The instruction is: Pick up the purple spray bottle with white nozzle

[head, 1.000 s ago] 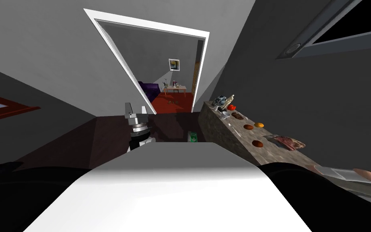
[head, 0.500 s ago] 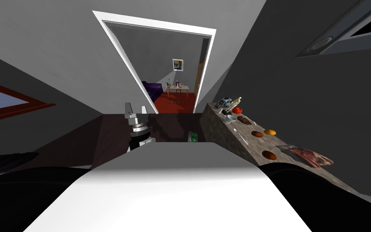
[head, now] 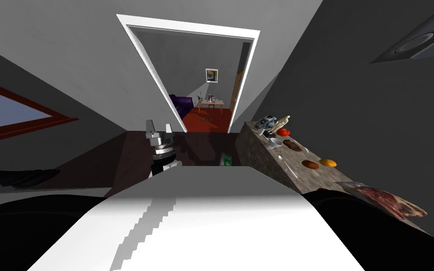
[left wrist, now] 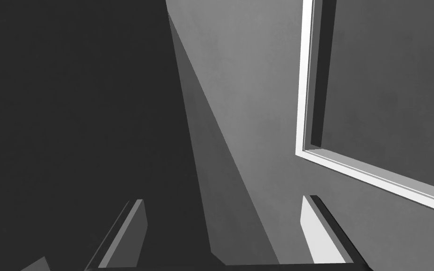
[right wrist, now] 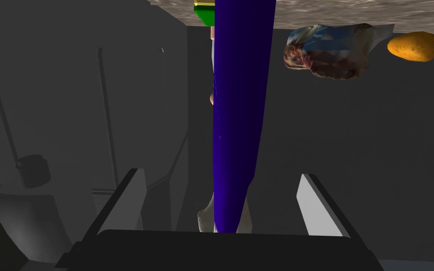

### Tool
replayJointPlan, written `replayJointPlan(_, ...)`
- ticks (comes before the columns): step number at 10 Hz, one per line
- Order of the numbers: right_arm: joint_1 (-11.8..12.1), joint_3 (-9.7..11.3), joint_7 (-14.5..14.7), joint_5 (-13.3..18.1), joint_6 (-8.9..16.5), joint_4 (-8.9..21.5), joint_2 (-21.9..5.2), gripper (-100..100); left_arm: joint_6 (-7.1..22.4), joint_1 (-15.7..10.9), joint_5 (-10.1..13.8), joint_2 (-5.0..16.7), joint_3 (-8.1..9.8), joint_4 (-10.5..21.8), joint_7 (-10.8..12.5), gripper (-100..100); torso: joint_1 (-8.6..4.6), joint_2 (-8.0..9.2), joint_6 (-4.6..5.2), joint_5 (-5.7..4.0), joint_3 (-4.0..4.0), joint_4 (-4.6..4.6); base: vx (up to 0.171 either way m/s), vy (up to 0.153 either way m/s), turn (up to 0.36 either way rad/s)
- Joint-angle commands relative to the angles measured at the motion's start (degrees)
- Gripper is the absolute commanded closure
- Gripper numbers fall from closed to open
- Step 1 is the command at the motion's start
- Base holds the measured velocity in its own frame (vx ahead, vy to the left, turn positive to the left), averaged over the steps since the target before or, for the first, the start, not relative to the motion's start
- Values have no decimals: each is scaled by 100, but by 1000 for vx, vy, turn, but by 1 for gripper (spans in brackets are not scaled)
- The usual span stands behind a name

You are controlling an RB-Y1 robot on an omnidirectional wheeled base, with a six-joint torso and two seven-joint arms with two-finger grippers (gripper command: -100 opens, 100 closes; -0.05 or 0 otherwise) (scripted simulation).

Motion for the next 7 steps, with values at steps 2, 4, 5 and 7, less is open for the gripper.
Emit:
replayJointPlan(2,2,-7,25,-1,12,-3,9,0,0,0,0,0,0,0,0,0,6,11,0,1,6,3,2,-4,1)
replayJointPlan(4,-405,-107,-71,414,334,-245,13,-100,0,-1,0,0,0,0,0,0,10,27,0,2,15,6,-61,-1,-62)
replayJointPlan(5,-405,-107,-71,480,334,-245,13,-100,0,-1,0,0,0,0,0,0,9,41,0,2,24,9,-71,-7,-24)
replayJointPlan(7,-763,-209,-165,852,658,-486,17,-100,0,-1,0,0,0,0,0,0,9,45,0,2,26,10,-78,-7,-65)
